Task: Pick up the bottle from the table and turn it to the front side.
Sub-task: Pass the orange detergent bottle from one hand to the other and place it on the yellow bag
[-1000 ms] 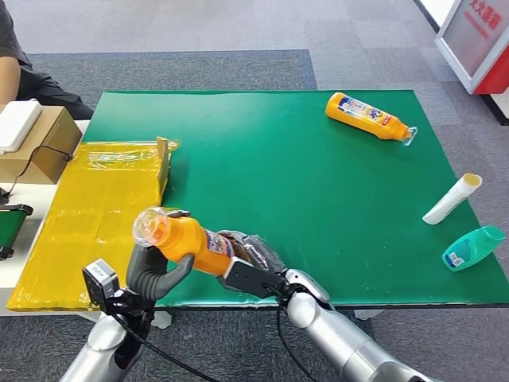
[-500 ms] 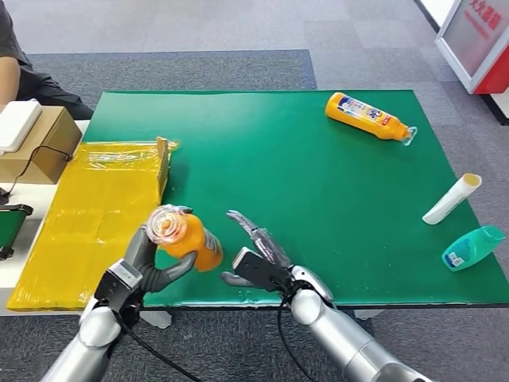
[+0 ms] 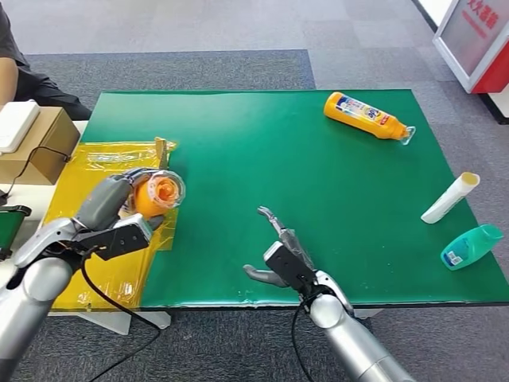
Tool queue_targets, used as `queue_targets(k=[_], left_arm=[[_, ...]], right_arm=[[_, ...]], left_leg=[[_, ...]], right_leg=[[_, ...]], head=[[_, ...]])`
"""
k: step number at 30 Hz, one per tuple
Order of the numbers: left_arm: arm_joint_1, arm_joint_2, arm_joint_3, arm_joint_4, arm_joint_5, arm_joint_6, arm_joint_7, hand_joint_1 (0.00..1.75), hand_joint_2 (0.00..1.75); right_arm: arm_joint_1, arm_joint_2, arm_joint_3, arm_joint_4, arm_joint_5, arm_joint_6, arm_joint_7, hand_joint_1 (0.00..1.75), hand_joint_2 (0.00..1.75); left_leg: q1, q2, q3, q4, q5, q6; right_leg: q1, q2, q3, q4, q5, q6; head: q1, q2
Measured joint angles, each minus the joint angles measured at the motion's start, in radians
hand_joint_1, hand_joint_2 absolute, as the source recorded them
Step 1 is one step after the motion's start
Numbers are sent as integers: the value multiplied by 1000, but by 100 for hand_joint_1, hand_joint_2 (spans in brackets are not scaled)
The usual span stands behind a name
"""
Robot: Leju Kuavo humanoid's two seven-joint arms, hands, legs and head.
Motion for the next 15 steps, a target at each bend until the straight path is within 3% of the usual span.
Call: queue_targets(k=[7,11,15], left_arm=[[-86,94,-48,58,-80,-62,103,175,175],[-113,114,-85,126,-125,-74,104,175,175],[-131,120,-137,205,-193,-70,53,175,175]], right_arm=[[24,-2,-48,-13,7,10,0,0,175],[24,-1,-54,-13,7,20,0,0,175],[20,4,-53,-13,7,33,0,0,175]], left_leg=[[0,0,0,0,0,0],[0,0,0,0,0,0],[0,0,0,0,0,0]], right_leg=[[0,0,0,0,0,0],[0,0,0,0,0,0],[0,0,0,0,0,0]], head=[[0,0],[0,0],[0,0]])
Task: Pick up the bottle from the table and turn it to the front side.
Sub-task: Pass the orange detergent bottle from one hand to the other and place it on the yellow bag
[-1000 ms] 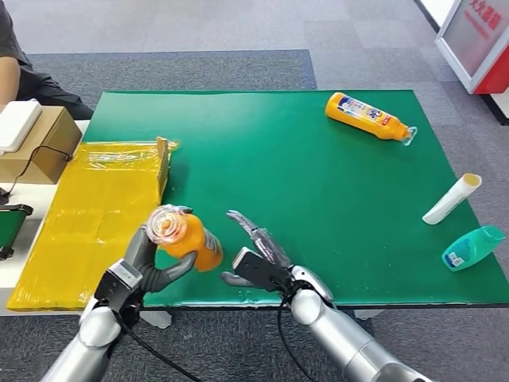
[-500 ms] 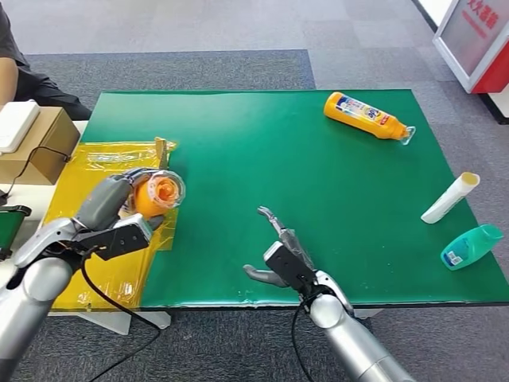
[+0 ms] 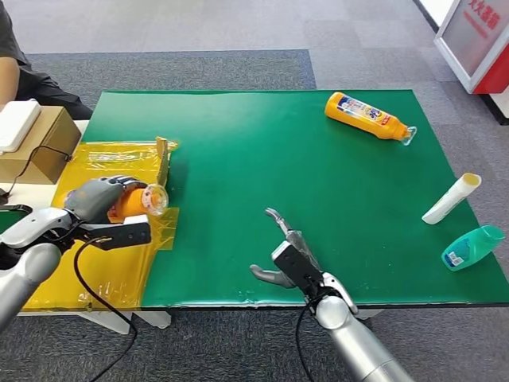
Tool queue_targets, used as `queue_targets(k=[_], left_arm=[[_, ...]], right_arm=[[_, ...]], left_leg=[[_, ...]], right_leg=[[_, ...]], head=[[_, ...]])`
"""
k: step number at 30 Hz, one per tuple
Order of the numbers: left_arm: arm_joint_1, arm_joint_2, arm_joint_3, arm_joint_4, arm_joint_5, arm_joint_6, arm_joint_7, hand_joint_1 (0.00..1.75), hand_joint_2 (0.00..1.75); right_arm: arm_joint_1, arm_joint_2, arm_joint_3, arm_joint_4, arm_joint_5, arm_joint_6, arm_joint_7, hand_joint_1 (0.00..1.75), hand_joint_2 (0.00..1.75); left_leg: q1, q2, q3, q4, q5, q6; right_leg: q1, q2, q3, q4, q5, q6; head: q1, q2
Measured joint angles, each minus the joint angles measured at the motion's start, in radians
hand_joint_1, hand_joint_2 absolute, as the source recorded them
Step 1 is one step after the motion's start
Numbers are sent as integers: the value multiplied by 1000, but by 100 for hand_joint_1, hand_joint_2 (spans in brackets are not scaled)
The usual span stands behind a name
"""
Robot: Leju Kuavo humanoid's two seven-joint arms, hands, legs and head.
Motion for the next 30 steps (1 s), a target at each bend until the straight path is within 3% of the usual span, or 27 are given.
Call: queue_targets(k=[16,17,20,21,22,26,30], left_arm=[[-20,-89,-112,310,-206,159,-130,175,175],[-22,-96,-117,324,-214,160,-130,165,175],[-28,-111,-128,356,-223,163,-130,40,175],[-29,-115,-131,365,-223,166,-130,5,175],[-30,-119,-134,375,-225,171,-130,0,175],[-21,-138,-128,407,-225,217,-124,0,0],[34,-146,-57,379,-102,238,-135,0,0]], right_arm=[[-35,31,21,37,-5,37,5,0,175],[-35,33,23,39,-6,38,6,0,175],[-36,36,27,45,-6,41,7,0,175],[-36,37,27,47,-6,42,7,0,175],[-36,38,27,48,-7,43,7,0,175],[-35,39,29,50,-11,44,10,0,175],[-24,38,27,48,-20,29,18,0,175]], left_leg=[[0,0,0,0,0,0],[0,0,0,0,0,0],[0,0,0,0,0,0],[0,0,0,0,0,0],[0,0,0,0,0,0],[0,0,0,0,0,0],[0,0,0,0,0,0]], right_leg=[[0,0,0,0,0,0],[0,0,0,0,0,0],[0,0,0,0,0,0],[0,0,0,0,0,0],[0,0,0,0,0,0],[0,0,0,0,0,0],[0,0,0,0,0,0]], head=[[0,0],[0,0],[0,0],[0,0],[0,0],[0,0],[0,0]])
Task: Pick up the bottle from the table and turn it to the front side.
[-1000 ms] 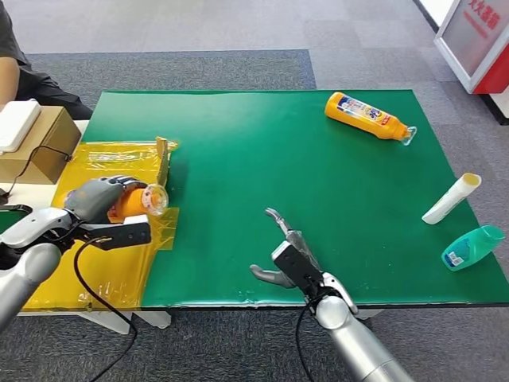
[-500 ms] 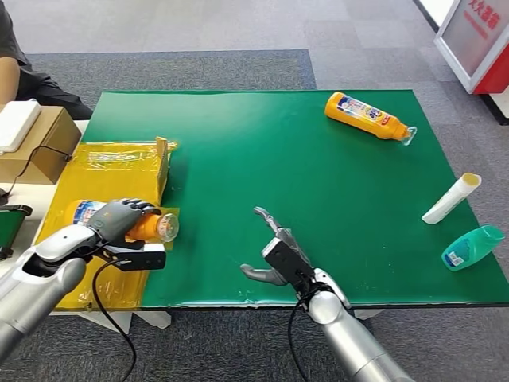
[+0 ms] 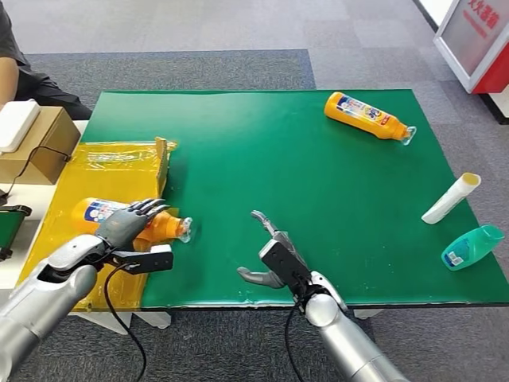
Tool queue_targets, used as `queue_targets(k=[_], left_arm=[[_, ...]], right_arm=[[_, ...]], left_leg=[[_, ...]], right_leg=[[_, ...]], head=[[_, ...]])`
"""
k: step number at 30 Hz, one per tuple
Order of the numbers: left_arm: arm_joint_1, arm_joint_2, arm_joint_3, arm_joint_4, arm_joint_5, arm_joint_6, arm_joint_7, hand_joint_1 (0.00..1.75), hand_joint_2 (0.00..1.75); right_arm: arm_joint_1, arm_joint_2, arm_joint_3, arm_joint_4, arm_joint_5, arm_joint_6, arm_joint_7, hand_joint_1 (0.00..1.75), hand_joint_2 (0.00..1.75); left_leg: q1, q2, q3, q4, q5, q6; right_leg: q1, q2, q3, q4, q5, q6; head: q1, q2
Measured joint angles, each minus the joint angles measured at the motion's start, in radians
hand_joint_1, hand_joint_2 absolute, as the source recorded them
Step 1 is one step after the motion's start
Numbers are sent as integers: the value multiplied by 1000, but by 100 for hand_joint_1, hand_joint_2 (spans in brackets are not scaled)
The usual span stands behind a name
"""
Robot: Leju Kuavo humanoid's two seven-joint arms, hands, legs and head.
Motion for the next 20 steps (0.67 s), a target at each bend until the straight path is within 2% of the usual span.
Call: queue_targets(k=[3,6,9,13,15,17,20], left_arm=[[49,0,66,-51,77,-9,-11,0,0],[55,1,75,-58,82,-10,-11,0,0],[135,-1,175,-148,227,5,-74,0,0],[310,-33,347,-339,570,-21,-223,0,175],[417,-71,429,-440,709,-65,-294,0,175],[512,-113,486,-512,782,-103,-334,0,175],[600,-167,518,-560,817,-128,-361,0,175]], right_arm=[[10,-3,-4,-4,-2,-4,2,0,175],[12,-4,-4,-5,-3,-4,3,0,175],[23,-9,-8,-12,-3,-18,6,0,175],[55,-23,-19,-36,-8,-34,7,0,175],[78,-30,-25,-57,-10,-38,6,0,175],[100,-35,-31,-80,-16,-44,6,0,175],[128,-42,-39,-115,-25,-53,7,0,175]], left_leg=[[0,0,0,0,0,0],[0,0,0,0,0,0],[0,0,0,0,-1,0],[0,1,0,0,-3,-1],[0,1,1,0,-4,-1],[-1,1,1,0,-6,0],[-1,1,0,0,-7,1]], right_leg=[[0,0,0,0,0,0],[0,0,0,0,-1,0],[0,1,0,0,-1,0],[0,2,0,0,-2,0],[-1,2,0,0,-4,1],[-1,2,0,0,-5,1],[-1,1,1,-1,-7,2]], head=[[0,0],[0,0],[0,0],[0,0],[0,0],[0,0],[0,0]])
